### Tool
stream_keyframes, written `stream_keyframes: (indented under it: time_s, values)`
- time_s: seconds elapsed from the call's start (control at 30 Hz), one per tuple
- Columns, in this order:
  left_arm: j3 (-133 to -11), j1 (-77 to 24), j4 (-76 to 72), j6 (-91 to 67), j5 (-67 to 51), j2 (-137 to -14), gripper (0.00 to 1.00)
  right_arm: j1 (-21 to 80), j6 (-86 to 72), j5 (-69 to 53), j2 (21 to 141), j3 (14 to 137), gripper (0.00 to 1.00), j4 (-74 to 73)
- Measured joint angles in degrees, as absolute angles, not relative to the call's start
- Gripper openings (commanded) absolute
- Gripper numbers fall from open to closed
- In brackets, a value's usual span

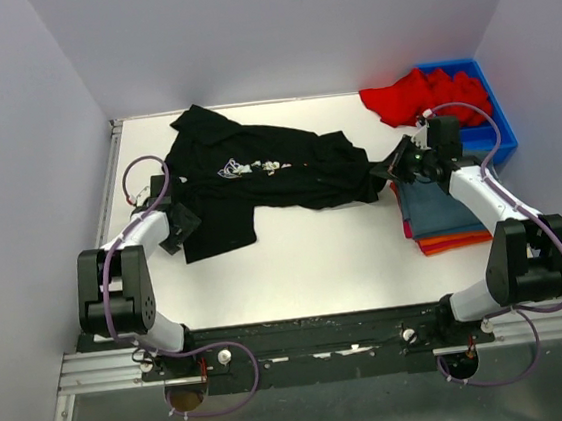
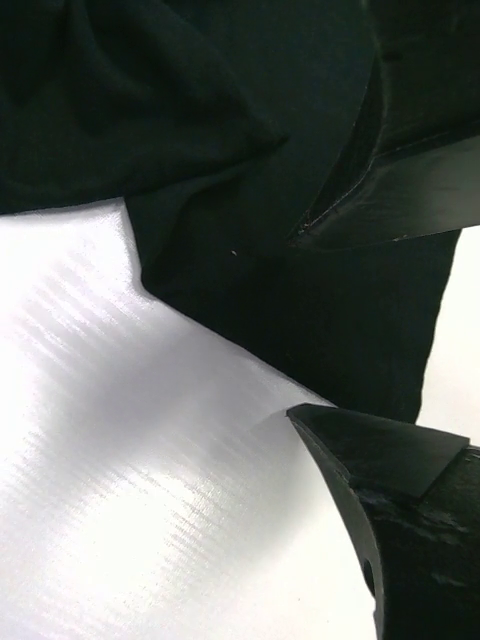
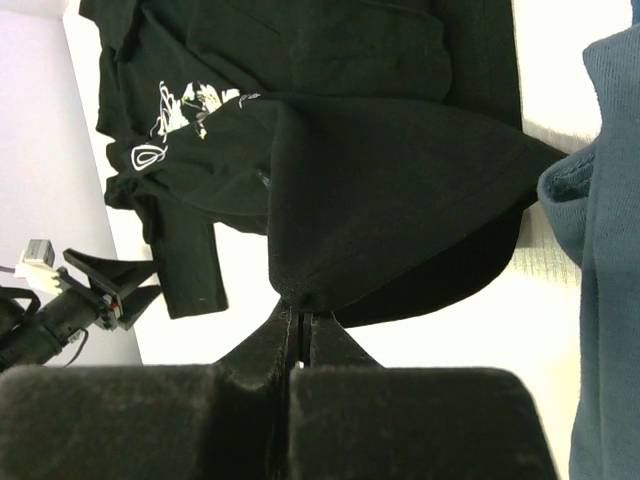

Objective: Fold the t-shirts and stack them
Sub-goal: Flatten out the tshirt

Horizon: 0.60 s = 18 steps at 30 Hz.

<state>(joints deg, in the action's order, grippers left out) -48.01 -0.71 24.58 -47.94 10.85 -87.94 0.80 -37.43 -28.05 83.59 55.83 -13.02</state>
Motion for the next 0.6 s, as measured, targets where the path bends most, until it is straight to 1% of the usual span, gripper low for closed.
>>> stream_keyframes:
  time_s: [0.1,0.2,0.27,0.4,0.5,0.57,0.6]
  values:
    - [-47.33,-0.73,24.03,-47.90,10.28,-87.53,0.73,0.80,-37.50,-28.25,83.59,55.83,0.01,-12.88]
    - [-44.73,-0.71,22.68,-47.97,10.20,-85.23,0.68,0.80,-37.54,-28.51,83.59,55.83,0.01,-12.82]
    - [-43.53,-0.71,22.28,-47.97,10.15,-84.14,0.66,0.80,-37.54,-28.82,83.59,55.83,0.01,-12.64]
    - [-41.87,-0.71,20.99,-48.01,9.19,-82.72,0.67,0.80,-37.58,-29.28,83.59,55.68,0.01,-11.99]
    - [-39.05,-0.71,20.71,-48.18,8.93,-79.37,0.66,0.80,-37.71,-29.50,83.59,55.37,0.01,-11.60]
    - [-37.85,-0.71,21.32,-48.25,8.84,-77.73,0.61,0.80,-37.95,-29.78,83.59,55.18,0.01,-11.35]
    - [-37.60,-0.71,21.58,-48.23,8.58,-77.32,0.54,0.80,-38.02,-29.98,83.61,55.09,0.01,-11.22]
